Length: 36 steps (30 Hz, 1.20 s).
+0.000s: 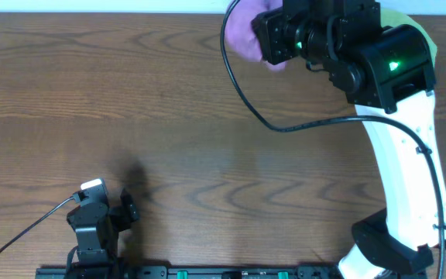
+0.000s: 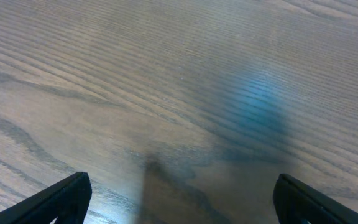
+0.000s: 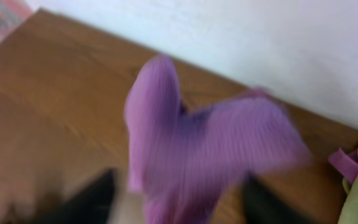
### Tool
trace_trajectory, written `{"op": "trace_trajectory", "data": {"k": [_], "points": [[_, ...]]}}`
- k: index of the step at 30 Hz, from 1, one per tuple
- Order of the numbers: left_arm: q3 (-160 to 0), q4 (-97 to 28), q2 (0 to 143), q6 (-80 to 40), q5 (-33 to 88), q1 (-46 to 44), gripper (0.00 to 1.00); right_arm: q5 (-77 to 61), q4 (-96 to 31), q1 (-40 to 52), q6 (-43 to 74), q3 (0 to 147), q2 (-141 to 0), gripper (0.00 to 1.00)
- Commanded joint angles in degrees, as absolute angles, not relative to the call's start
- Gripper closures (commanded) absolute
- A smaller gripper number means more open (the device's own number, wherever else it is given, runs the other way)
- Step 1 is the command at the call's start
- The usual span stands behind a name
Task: Fold the cloth
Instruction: 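Carry the purple cloth left and lower it onto the table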
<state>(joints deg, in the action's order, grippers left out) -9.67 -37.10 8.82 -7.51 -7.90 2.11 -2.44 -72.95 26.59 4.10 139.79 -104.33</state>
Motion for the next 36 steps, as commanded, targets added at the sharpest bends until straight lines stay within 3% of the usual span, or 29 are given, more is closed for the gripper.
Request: {"op": "trace_trajectory", "data": {"k": [1, 10, 14, 20, 24, 26, 36], "points": [[-9.2, -37.2, 8.5, -7.9, -7.9, 2.3, 0.05, -5.4, -75.7, 27.1, 1.1, 140.8, -103.1, 0.01], [-9.2, -37.2, 8.5, -7.9, -7.9, 2.3, 0.05, 5.1, -88.3, 25.6, 3.0, 139.8, -103.4, 0.01], [-9.2, -37.2, 8.5, -7.9, -7.9, 2.3, 0.05, 5.8, -89.9, 23.7, 4.7, 132.8, -104.0, 0.01], [-9.2, -37.3, 8.5, -7.9, -7.9, 2.3, 0.05, 5.5, -80.2, 22.8, 5.3, 111.8, -104.2, 0.01], [-9.2, -37.2, 8.5, -7.9, -7.9, 2.3, 0.05, -0.6, -69.3, 22.7, 2.2, 98.3, -104.2, 0.09], [-9.2, -37.2, 8.5, -7.9, -7.9, 2.3, 0.05, -2.0, -64.3, 22.7, 1.6, 93.4, -104.2, 0.06], [-9.2, -37.2, 8.5, -7.9, -7.9, 2.3, 0.05, -7.4, -50.4, 20.5, 0.5, 90.0, -111.1, 0.10]]}}
